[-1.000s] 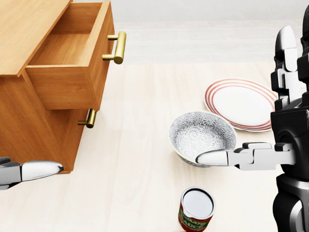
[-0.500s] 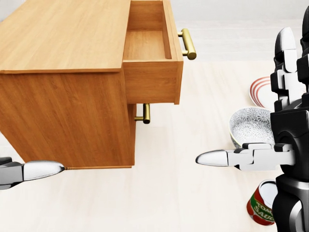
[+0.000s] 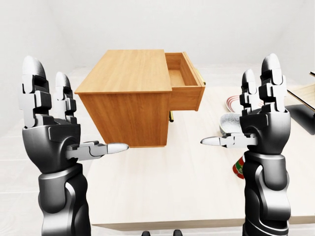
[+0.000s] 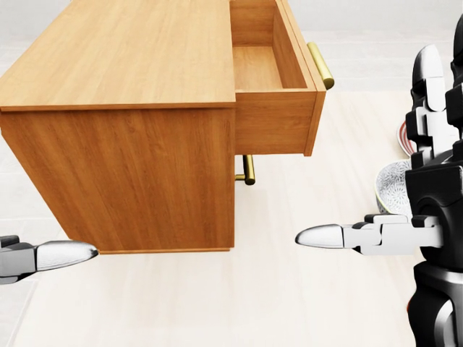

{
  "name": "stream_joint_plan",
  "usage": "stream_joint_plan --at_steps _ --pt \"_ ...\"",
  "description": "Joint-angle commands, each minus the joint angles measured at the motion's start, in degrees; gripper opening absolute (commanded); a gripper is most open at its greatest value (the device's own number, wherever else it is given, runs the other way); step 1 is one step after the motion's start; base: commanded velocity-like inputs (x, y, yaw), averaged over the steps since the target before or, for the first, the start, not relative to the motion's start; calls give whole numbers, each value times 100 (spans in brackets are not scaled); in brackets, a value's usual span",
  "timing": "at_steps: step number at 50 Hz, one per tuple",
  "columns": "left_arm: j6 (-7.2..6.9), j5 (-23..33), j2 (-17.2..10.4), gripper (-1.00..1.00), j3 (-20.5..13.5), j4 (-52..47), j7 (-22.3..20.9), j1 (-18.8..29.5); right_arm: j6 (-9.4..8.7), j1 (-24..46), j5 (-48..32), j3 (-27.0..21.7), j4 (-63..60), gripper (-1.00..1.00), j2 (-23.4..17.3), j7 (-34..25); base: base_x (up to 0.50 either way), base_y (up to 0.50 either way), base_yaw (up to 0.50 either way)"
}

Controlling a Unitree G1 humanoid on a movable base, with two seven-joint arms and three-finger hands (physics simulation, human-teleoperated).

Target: Close the top drawer of the cabinet.

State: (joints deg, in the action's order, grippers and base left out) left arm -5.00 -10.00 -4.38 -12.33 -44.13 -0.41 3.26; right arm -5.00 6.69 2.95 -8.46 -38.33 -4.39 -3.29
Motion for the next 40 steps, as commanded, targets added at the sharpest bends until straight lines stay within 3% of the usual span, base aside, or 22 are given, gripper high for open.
stream_joint_plan --at_steps 1,13,23,32,40 --pt "0 12 12 100 23 22 -8 -5 0 -13 74 -17 22 100 2 -7 24 0 0" --pt "0 19 19 100 41 44 -20 -28 0 -50 -63 67 64 100 -55 13 22 -31 0" --pt "0 27 21 100 38 99 -23 -24 0 -60 -18 24 73 100 2 -9 1 0 0" --pt "0 19 26 100 39 74 -17 -23 0 -72 -59 54 132 100 -7 -15 6 -38 0" --pt "0 14 33 100 38 69 -17 -32 0 -109 -140 94 111 100 -12 -92 0 0 0"
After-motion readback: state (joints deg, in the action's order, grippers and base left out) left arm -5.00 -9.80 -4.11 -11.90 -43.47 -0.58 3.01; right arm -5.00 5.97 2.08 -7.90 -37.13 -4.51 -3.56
